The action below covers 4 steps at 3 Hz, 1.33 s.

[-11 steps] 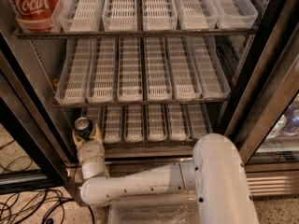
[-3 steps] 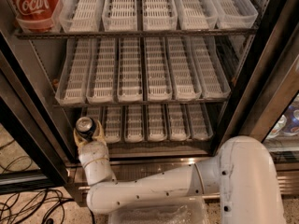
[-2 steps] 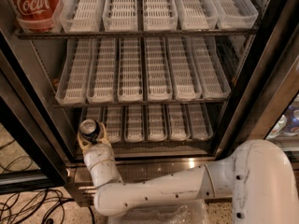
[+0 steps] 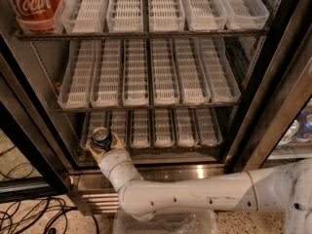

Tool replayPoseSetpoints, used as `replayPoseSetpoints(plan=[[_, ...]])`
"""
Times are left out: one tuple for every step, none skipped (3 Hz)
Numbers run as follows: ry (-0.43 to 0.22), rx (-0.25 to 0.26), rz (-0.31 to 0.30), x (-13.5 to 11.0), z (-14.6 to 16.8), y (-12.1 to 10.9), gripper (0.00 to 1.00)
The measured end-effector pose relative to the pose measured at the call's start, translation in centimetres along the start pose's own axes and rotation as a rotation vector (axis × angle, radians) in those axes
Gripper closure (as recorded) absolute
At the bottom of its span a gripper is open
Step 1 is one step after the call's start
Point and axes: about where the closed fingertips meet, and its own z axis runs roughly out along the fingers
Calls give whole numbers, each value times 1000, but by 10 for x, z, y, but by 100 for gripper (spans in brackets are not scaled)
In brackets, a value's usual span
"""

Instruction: Pick pepsi can from bottom shelf of fridge

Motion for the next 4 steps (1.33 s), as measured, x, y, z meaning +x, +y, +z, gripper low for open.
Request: replayPoseSetpoints(plan=[[78, -53, 49, 3, -3, -20, 100], [138, -119, 78, 5, -1, -33, 100], [179, -202, 105, 7, 0, -39, 100], [195, -283, 109, 10, -5, -18, 100]])
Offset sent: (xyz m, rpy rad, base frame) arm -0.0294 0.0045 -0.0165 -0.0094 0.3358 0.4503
